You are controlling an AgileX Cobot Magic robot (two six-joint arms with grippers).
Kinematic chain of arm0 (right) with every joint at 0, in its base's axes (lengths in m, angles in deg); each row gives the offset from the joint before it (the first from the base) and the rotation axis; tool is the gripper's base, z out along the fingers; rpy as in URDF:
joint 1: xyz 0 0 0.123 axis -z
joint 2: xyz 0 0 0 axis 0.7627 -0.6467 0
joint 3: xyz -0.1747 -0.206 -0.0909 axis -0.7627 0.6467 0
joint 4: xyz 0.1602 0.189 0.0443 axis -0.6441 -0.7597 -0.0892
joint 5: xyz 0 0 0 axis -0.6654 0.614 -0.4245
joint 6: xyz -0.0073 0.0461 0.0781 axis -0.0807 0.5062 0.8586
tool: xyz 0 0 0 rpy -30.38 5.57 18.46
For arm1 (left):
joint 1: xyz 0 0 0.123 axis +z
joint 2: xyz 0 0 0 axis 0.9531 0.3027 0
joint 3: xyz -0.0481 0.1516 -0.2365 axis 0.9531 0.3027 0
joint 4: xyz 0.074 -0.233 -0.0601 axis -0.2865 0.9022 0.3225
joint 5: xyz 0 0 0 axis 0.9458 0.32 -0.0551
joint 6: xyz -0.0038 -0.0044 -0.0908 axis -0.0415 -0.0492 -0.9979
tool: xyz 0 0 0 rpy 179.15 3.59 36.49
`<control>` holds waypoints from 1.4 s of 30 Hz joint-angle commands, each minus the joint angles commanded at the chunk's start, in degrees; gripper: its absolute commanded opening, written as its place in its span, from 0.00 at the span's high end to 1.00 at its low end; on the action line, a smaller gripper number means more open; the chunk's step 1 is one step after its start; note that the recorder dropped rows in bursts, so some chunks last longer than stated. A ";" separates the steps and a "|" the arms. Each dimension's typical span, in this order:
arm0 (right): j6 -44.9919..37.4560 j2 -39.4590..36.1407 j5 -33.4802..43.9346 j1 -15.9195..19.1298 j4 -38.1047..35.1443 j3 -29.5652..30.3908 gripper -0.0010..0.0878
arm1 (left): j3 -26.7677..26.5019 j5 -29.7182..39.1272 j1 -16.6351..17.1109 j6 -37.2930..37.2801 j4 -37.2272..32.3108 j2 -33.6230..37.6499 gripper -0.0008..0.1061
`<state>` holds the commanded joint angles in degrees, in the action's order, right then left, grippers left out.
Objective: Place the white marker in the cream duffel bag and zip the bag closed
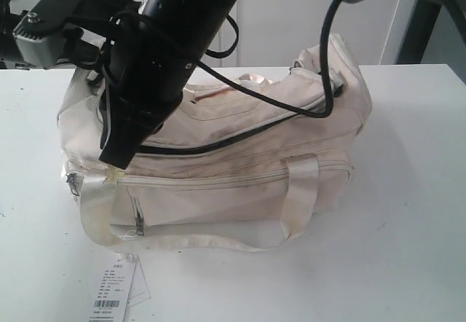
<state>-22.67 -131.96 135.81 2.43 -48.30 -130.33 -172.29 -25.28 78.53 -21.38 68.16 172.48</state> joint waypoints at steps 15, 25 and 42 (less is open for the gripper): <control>-1.65 0.00 -0.44 0.00 0.24 0.14 0.99 | 9.14 12.37 9.77 -10.68 -11.65 -20.16 0.34; -1.92 0.00 -1.94 0.00 0.24 0.14 0.99 | 30.15 1.28 8.46 -8.09 -5.44 -35.95 0.34; -1.92 0.00 0.00 0.00 0.24 0.14 0.99 | 43.48 -14.75 -2.13 -7.37 -3.83 -40.02 0.34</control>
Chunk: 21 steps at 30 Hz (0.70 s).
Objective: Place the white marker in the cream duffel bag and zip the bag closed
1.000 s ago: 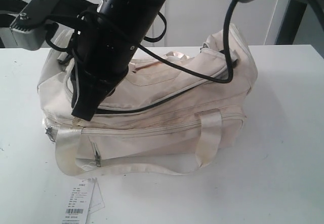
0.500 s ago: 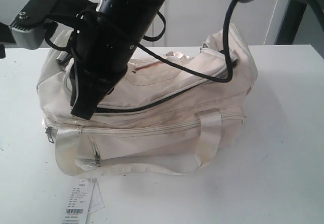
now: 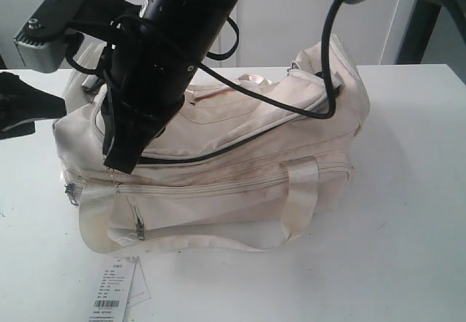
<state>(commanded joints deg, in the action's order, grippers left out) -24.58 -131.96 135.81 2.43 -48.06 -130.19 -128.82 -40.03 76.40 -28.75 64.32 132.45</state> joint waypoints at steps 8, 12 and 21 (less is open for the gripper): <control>0.00 0.00 0.00 0.00 0.00 0.00 0.99 | 0.47 0.58 -4.11 0.00 2.27 4.42 0.34; 0.00 0.00 0.00 0.00 0.00 0.00 0.99 | 0.47 0.06 -5.48 0.13 2.99 7.14 0.34; -1.00 0.00 0.00 0.00 0.00 0.00 0.99 | 0.47 -2.15 -5.48 6.90 8.63 8.04 0.86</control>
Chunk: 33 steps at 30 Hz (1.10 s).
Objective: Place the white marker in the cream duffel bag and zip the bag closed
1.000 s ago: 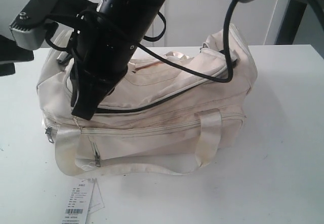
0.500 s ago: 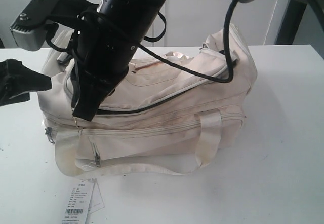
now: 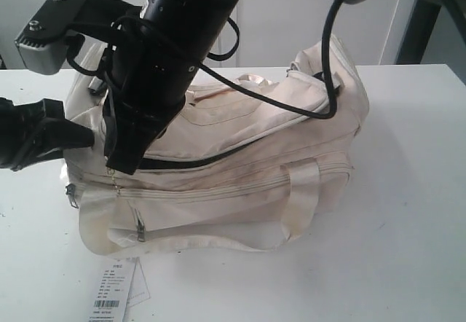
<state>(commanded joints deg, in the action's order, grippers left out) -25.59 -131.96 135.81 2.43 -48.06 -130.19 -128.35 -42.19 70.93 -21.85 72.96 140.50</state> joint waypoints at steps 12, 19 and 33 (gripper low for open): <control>-0.45 0.00 0.00 0.00 3.27 0.00 0.99 | 0.00 -0.77 0.00 3.62 4.14 0.00 0.99; -0.45 0.00 0.00 0.00 3.73 0.00 0.99 | 0.00 -1.91 0.00 3.88 4.14 0.00 0.99; 2.90 0.96 0.00 0.00 7.30 0.00 0.99 | 0.00 -1.91 0.00 4.96 4.14 0.00 0.99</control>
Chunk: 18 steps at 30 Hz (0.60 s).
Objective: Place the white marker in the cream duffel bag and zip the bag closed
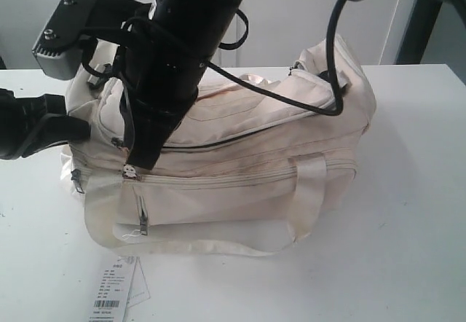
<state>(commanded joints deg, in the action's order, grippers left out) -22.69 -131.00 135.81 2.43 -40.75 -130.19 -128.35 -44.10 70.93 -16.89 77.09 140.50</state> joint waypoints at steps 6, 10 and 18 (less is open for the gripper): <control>1.11 0.30 0.00 0.00 1.40 0.13 0.99 | 0.00 0.00 0.00 0.14 0.00 0.00 0.99; 1.22 0.74 0.00 0.00 1.54 0.86 0.99 | 0.00 -0.11 0.00 0.15 0.00 0.00 0.99; 1.24 1.20 0.00 0.00 3.13 2.87 0.99 | 0.00 -0.11 0.00 0.15 0.00 0.00 0.99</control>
<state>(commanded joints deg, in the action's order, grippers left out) -21.45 -129.80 135.81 2.43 -37.62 -127.32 -128.35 -44.21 70.93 -16.74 77.09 140.50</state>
